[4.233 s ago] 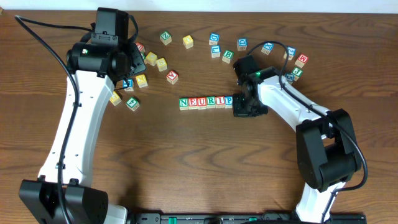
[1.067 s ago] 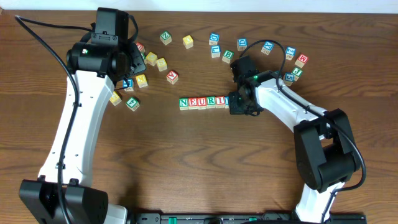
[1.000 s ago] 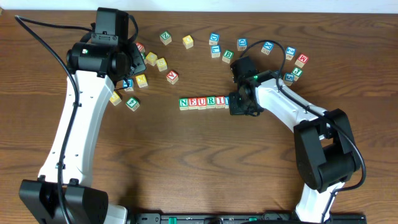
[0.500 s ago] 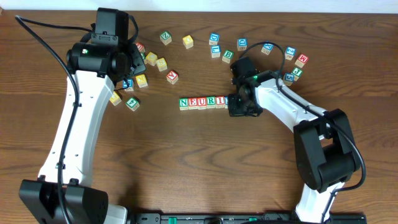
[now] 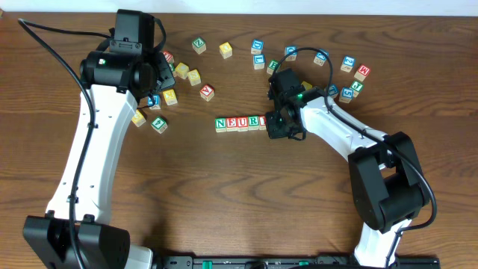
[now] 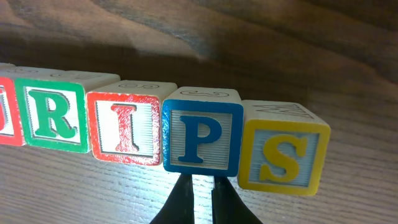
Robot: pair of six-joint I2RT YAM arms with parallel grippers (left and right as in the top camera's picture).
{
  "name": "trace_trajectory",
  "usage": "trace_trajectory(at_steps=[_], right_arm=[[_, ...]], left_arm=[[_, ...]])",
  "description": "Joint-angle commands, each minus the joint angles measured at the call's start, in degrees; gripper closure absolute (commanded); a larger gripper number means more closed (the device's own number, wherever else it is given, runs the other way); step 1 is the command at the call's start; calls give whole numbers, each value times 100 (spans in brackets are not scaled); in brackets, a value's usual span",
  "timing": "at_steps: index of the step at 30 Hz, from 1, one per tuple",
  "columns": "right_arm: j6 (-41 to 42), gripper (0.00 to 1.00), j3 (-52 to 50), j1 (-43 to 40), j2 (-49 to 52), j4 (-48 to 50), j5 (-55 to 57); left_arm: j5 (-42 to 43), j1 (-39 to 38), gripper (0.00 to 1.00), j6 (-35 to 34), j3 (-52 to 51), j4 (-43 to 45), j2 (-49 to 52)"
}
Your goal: Spell out NEURIPS
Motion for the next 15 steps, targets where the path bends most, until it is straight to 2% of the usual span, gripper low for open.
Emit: trace_trajectory(at_steps=[1, 10, 15], right_arm=[[-111, 94, 70, 20, 48, 33, 57], [-136, 99, 90, 20, 11, 2, 55], [-131, 99, 278, -52, -391, -42, -306]], left_arm=[[-11, -24, 55, -55, -39, -26, 66], [-11, -24, 55, -55, -39, -31, 66], [-11, -24, 56, -55, -39, -33, 66]])
